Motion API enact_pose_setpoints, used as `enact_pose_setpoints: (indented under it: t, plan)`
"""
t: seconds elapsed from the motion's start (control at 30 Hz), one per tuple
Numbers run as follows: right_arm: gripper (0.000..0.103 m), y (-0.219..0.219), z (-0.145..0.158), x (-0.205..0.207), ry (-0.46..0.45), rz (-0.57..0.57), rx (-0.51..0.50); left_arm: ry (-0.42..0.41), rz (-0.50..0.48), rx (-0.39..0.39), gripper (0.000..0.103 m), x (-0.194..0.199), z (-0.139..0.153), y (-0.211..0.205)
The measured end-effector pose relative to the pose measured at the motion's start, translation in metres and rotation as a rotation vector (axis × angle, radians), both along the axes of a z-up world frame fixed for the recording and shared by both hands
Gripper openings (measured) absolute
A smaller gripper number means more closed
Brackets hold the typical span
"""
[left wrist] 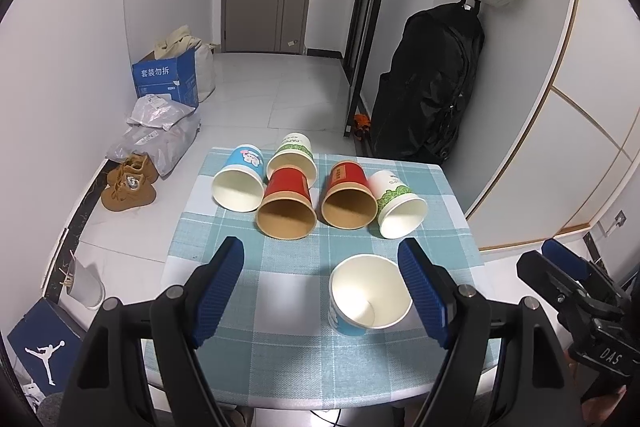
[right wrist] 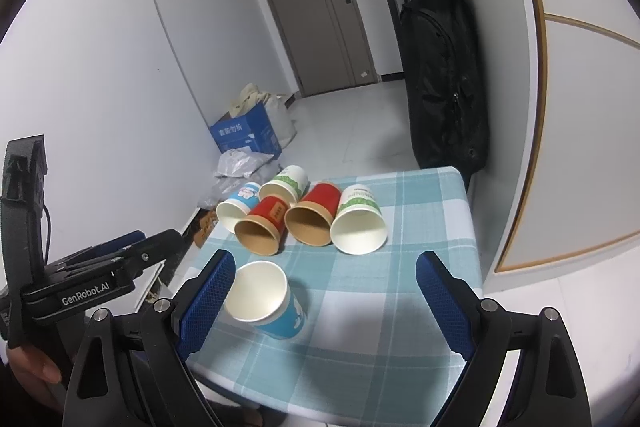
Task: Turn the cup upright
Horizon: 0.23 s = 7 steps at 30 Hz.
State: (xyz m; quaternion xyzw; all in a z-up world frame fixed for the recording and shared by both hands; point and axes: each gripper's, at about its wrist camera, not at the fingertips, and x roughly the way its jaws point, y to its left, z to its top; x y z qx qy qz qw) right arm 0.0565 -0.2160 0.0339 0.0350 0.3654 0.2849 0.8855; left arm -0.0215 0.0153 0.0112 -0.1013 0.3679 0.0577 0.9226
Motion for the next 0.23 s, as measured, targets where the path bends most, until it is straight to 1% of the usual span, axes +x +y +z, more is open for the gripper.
enact_pose_setpoints:
  t: [0.23]
  plan:
    - [0.093,0.0005,-0.0009,0.0003,0.005,-0.003,-0.005,-0.012,-0.018,-0.002,0.076,-0.0019,0.0035,-0.0002]
